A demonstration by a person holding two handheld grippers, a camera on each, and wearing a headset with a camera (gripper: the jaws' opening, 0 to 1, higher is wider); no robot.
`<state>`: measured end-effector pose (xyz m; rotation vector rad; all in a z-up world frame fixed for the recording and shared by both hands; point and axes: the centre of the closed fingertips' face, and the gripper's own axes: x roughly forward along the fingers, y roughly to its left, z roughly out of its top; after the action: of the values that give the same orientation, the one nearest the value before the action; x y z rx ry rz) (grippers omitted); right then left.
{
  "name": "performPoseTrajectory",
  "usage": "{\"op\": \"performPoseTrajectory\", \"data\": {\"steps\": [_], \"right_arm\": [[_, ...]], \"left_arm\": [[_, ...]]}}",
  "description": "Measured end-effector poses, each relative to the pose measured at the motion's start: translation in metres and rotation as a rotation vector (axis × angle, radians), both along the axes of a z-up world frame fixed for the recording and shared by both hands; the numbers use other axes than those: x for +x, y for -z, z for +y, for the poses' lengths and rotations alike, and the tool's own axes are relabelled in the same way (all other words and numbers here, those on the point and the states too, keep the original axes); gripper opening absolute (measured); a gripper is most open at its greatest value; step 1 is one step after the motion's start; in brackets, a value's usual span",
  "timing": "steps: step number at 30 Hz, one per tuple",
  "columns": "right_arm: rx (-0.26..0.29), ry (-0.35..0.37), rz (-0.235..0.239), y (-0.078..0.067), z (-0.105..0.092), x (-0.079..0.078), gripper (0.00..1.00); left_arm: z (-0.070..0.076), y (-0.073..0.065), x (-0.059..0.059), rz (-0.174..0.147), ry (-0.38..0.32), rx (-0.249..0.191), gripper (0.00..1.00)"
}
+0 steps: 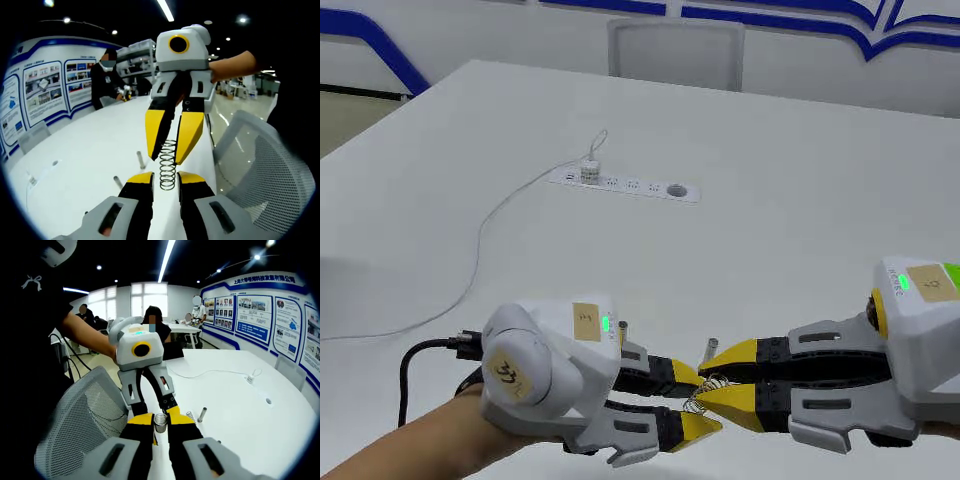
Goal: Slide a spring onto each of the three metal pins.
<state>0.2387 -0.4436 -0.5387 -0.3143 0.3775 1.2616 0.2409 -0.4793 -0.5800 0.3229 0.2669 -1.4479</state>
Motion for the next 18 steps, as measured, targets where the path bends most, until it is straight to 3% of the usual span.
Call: {"op": "performPoseTrajectory", "data": {"steps": [10, 18], "right_arm": [[-0.003, 0.029, -0.015, -0.004, -0.007, 0.007, 0.10], [-0.020, 0.087, -0.023, -0.002, -0.026, 0.018, 0.10]], "left_arm": [[0.009, 0.005, 0.006, 0.014, -0.042, 0.010, 0.29], [0.020, 0.003, 0.013, 0.027, -0.084, 0.003, 0.35]]}}
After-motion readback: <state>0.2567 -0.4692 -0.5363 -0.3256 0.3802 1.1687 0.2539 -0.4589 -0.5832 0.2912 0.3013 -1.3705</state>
